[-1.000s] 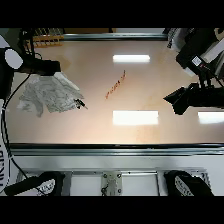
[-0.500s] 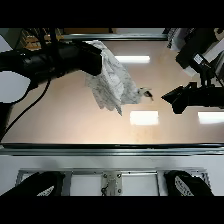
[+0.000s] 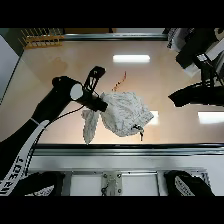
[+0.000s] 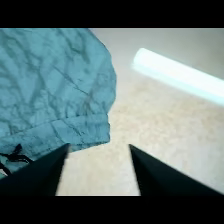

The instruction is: Fold the clothes and pants, and hang the long-sleeved shirts on hangers.

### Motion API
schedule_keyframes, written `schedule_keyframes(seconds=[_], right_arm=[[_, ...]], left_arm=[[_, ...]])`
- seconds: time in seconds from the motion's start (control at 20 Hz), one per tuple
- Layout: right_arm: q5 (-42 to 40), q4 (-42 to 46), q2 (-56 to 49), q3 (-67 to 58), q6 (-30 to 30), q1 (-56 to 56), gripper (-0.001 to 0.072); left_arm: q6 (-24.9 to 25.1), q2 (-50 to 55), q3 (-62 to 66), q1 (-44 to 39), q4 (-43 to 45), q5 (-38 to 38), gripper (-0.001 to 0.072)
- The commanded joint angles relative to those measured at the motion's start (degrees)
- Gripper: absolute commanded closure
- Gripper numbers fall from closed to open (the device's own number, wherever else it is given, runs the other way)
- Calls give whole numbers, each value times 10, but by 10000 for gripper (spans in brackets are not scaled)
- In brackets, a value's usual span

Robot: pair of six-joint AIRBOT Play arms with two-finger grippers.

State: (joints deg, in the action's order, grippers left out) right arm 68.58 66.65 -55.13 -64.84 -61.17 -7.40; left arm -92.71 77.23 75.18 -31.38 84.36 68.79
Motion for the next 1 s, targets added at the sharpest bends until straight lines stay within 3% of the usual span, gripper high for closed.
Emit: schedule_keyframes(seconds=[0.0, 0.15, 0.25, 0.35, 0.55, 0.65, 0.85, 0.9, 0.95], right_arm=[[-20, 124, -24, 47, -196, 0, 9], [-60, 122, -88, 117, -275, 0, 9], [-95, 94, -152, 134, -293, 0, 9], [-117, 24, -216, 134, -259, 0, 9], [-143, -179, -299, 134, -121, 2, 9], [-166, -218, -316, 134, -106, 7, 9], [-212, -219, -318, 132, -106, 47, 9], [-223, -219, -318, 132, -106, 59, 23], [-234, -219, -318, 132, -105, 67, 205]], left_arm=[[-3, 21, -92, 1, -3, 20, 696], [-3, 2, -136, 0, -5, 31, 697], [-3, -26, -166, 1, -4, 30, 696], [-3, -57, -198, 0, -5, 26, 696], [-3, -101, -242, 0, -21, 20, 696], [-3, -115, -256, 0, -37, 15, 696], [-1, -123, -258, 0, -109, 15, 696], [-1, -123, -258, 0, -130, 17, 696], [1, -123, -258, 0, -145, 17, 696]])
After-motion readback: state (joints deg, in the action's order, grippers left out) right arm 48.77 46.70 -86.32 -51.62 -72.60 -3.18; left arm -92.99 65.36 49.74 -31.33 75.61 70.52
